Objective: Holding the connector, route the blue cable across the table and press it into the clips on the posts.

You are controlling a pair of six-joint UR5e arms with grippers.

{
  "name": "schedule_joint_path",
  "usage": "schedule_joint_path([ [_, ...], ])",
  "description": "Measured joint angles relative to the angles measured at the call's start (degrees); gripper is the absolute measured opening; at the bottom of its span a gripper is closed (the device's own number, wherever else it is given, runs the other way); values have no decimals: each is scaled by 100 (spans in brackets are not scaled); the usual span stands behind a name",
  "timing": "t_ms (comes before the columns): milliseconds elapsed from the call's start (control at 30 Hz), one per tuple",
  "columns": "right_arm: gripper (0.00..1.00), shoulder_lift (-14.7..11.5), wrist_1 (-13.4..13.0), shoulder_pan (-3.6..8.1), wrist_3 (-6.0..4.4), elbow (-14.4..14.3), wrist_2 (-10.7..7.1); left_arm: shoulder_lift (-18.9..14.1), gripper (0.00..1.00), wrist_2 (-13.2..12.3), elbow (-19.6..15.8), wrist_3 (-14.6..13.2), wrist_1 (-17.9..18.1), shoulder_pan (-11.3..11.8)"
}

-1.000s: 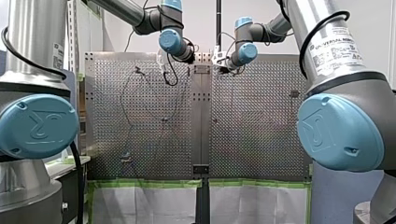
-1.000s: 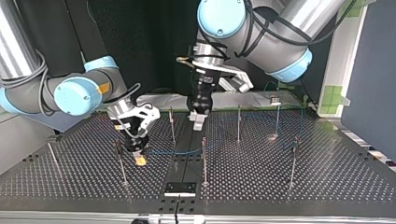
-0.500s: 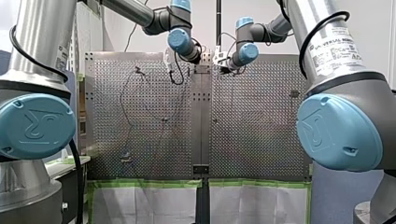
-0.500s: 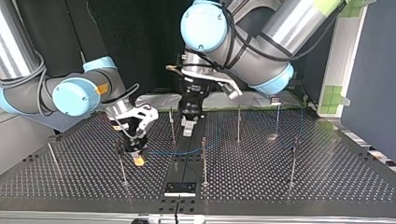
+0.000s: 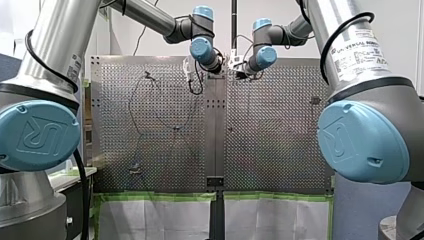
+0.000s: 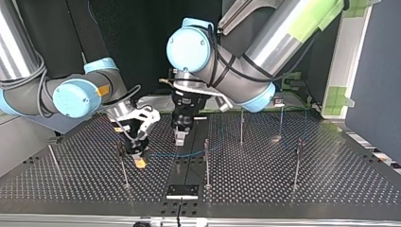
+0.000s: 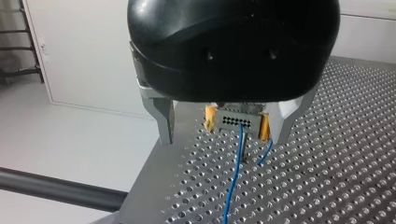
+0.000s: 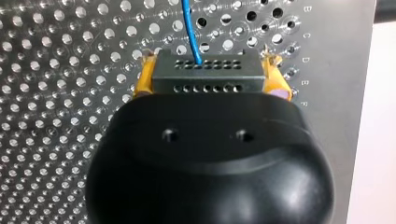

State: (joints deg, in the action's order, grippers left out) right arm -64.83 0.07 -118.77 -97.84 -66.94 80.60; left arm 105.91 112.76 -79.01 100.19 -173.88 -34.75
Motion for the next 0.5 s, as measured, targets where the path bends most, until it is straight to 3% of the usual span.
schedule_joint_path([
  [267,0,1,0,6,-13,1,0,397,100,212,397,-32,-127,-28],
  [500,0,2,1,14,-17,0,0,786,100,430,793,-50,120,-25],
])
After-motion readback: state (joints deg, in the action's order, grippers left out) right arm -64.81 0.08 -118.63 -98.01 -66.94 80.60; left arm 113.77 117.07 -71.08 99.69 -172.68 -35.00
